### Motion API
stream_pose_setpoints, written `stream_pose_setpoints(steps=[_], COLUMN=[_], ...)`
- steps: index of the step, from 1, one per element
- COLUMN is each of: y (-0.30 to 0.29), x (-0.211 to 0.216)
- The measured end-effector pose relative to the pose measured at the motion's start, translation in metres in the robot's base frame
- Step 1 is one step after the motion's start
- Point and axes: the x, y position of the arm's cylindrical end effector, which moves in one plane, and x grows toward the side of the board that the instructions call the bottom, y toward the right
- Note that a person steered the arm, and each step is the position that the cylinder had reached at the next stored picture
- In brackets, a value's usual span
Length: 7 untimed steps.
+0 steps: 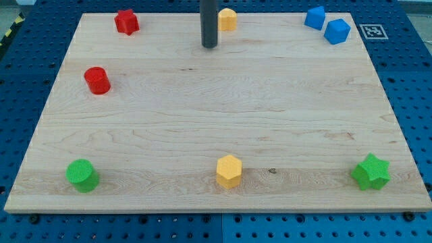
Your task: Point at the yellow heart
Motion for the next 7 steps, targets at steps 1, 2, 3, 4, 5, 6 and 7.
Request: stream_pose_setpoints(steps=[1,2,3,4,5,6,7], y=[0.000,0.000,0.000,0.000,0.000,0.000,-0.002], x=[-0.007,-0.007,-0.012,-0.013,-0.016,-0.021,-0.036])
